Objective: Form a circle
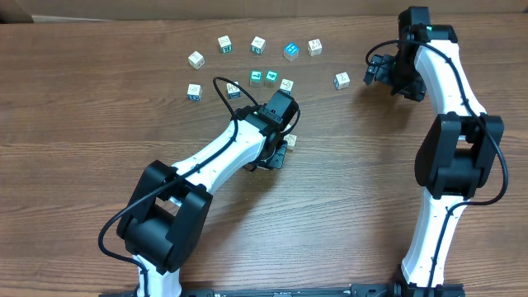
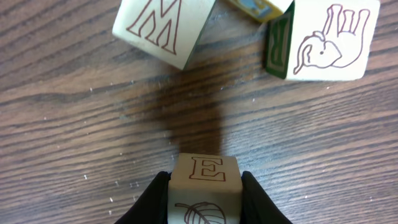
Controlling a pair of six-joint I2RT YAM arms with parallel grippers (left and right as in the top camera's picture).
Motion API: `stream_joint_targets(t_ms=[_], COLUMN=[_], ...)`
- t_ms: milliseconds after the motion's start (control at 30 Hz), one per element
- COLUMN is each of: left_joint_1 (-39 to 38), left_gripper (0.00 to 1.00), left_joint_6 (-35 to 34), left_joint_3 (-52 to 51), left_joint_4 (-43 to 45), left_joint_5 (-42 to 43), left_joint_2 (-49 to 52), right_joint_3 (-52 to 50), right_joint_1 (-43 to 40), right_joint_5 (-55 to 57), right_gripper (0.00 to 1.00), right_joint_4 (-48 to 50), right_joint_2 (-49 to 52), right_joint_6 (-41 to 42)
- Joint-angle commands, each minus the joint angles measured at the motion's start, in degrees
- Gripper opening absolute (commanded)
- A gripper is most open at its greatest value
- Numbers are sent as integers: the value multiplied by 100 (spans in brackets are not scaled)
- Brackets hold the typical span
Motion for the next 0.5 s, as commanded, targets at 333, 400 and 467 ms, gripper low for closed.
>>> stream_joint_targets(t_ms=[333,400,467], left_joint_1=[-48,-48,-48], left_gripper=[4,4,4], left_joint_6=[505,599,608], left_joint_3=[-155,-155,-157], left_joint_4=[326,354,380], left_joint_5=[-74,-74,-70], left_joint_2=[50,50,50], right_joint_3=[125,125,125], right_joint_1=[-7,-7,-7], right_joint_5=[13,13,13], right_gripper=[100,100,100], right_joint_4=[13,13,13], right_joint_2=[-140,-140,-140], right_joint_6=[24,24,24])
